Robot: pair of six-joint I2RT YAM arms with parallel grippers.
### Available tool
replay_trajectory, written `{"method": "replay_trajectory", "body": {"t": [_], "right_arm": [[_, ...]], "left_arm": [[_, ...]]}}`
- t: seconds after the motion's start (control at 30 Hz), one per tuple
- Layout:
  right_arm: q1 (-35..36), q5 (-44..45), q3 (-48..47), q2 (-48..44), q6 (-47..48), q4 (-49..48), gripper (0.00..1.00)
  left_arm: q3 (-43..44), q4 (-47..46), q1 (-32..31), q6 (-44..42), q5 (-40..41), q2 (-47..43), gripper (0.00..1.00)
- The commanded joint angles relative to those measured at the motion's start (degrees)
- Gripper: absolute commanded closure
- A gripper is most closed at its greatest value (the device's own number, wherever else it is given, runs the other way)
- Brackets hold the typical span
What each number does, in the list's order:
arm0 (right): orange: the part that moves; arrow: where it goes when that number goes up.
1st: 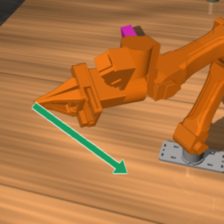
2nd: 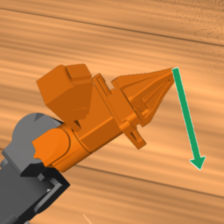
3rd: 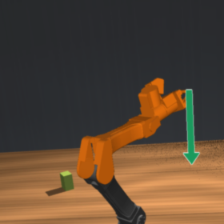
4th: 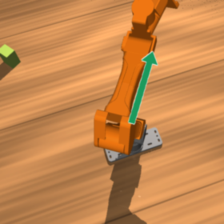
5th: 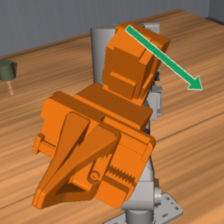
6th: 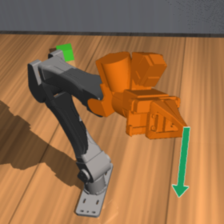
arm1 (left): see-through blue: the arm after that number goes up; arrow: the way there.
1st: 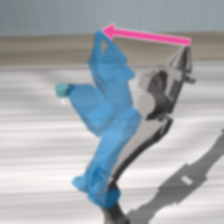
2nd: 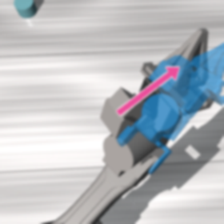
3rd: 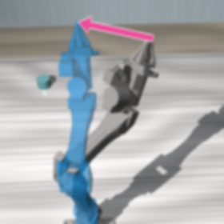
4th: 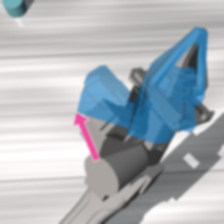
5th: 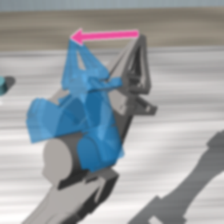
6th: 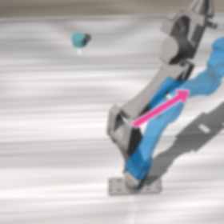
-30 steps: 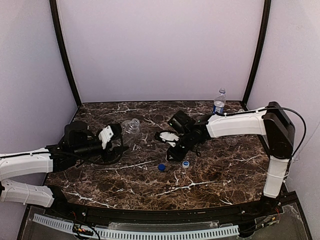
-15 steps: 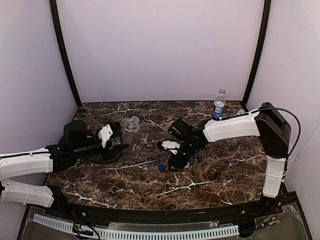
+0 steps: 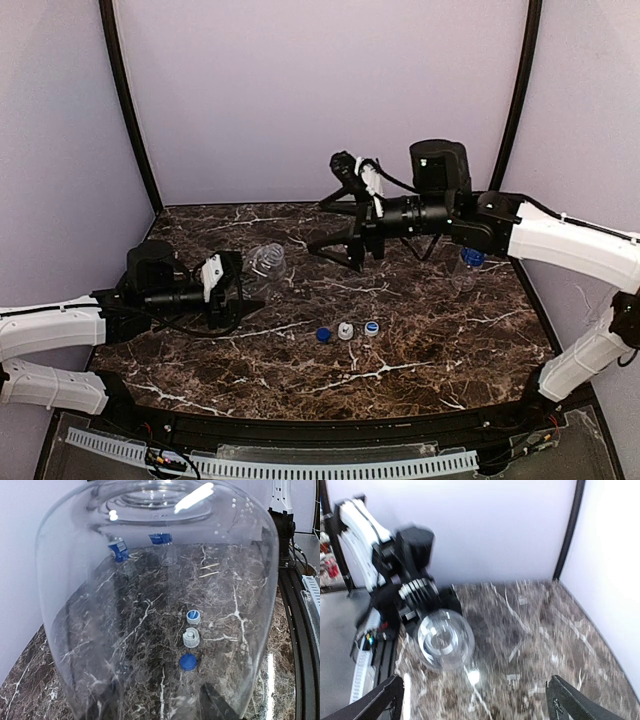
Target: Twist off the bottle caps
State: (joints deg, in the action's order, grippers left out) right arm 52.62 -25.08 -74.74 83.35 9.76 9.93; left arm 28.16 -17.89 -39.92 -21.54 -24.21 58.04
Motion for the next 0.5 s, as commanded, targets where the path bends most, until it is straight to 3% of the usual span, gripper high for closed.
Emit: {"method": "replay_trajectory", "body": {"t": [0.0,0.27,0.47], "right_arm": [[1.71,-11.18,4.63,0.45,-4.97,-26.34,0.04],[5.98,-10.39,-1.53,7.03,-1.96,-26.43,0.12],[6.53,-10.33,-2.35,10.8,-5.29,-24.39,0.28]], "left_arm": [[1.52,-1.6,0.11,1.37,-4.33,-1.35,0.54],[1.7,-1.6,0.11,1.45,-4.62,-1.67,0.54],[1.22,-2.08,0.11,1.43,-5.11,-1.88,0.54]]}}
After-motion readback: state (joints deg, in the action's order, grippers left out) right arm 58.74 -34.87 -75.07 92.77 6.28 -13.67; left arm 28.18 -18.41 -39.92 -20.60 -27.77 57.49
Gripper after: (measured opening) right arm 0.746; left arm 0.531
